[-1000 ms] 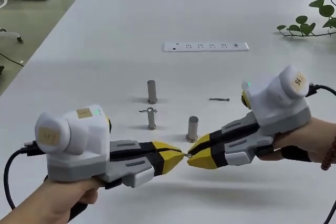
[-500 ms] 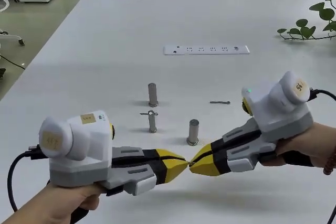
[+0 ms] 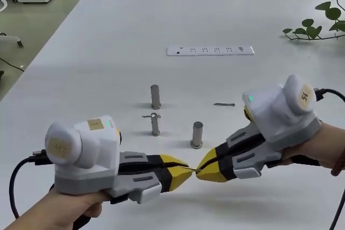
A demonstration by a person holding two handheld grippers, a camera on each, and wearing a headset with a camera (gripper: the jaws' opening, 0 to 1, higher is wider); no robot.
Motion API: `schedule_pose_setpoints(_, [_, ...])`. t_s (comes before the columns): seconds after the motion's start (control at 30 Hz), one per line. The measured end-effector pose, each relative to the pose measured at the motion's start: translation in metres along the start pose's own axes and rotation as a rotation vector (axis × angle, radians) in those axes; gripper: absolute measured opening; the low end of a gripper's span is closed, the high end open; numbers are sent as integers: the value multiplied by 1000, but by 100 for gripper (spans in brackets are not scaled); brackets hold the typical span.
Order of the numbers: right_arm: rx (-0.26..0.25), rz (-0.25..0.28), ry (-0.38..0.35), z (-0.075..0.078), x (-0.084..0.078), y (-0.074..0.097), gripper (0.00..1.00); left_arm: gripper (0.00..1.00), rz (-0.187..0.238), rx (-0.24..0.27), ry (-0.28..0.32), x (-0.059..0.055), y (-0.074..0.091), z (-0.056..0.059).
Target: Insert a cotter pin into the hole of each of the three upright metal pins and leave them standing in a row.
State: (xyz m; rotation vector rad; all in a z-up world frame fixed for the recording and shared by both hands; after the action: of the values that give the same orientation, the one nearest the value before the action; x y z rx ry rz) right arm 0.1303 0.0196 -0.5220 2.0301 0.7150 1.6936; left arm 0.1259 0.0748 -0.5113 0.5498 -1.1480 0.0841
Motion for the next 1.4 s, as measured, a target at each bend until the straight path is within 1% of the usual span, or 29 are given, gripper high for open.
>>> schedule_pose_setpoints(0.07, [-13,-10,8,3,-1,1,0,6,6,29,-7,0,-1,-4])
schedule_pose_setpoints(0.17, [-42,-24,17,8,-3,4,0,6,12,53,-19,1,-1,-7])
schedule_pose_setpoints(0.33, [-98,-52,21,19,-9,11,0,13,19,84,-27,2,-1,-12])
schedule_pose_setpoints(0.47, [-138,-63,10,28,-14,17,0,16,19,118,-33,2,-2,-17])
schedule_pose_setpoints(0.5, [-153,-73,8,29,-16,19,0,17,20,131,-35,3,-2,-18])
schedule_pose_setpoints(0.7, [-192,-93,-6,38,-22,26,0,21,35,187,-47,7,-6,-28])
schedule_pose_setpoints(0.87, [-224,-120,-15,45,-28,31,0,24,23,227,-60,7,-14,-35])
schedule_pose_setpoints(0.97, [-236,-131,-21,50,-32,32,0,24,8,228,-66,4,-19,-35])
schedule_pose_setpoints(1.07, [-251,-139,-26,56,-35,35,0,25,-13,248,-72,0,-23,-38])
schedule_pose_setpoints(1.13, [-262,-154,-25,59,-37,37,0,27,-15,260,-65,-1,-25,-40])
schedule_pose_setpoints(1.23, [-273,-162,-32,64,-39,39,0,27,-22,286,-60,-2,-29,-45])
schedule_pose_setpoints(1.4, [-286,-185,-28,69,-42,41,0,29,-28,304,-62,-3,-35,-50])
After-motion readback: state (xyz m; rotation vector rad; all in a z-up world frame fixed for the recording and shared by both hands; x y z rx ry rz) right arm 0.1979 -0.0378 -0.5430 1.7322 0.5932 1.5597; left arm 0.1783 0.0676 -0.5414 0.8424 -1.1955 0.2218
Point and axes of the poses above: the centre of the closed fingertips' face, and the gripper's own axes: y roughly backward along the fingers, z roughly to its right, x roughly out of its top, the point moved 3 cm from there along y, roughly backward along the fingers, and after that the axes turned 1 degree about -z, right-handed, at the moved point
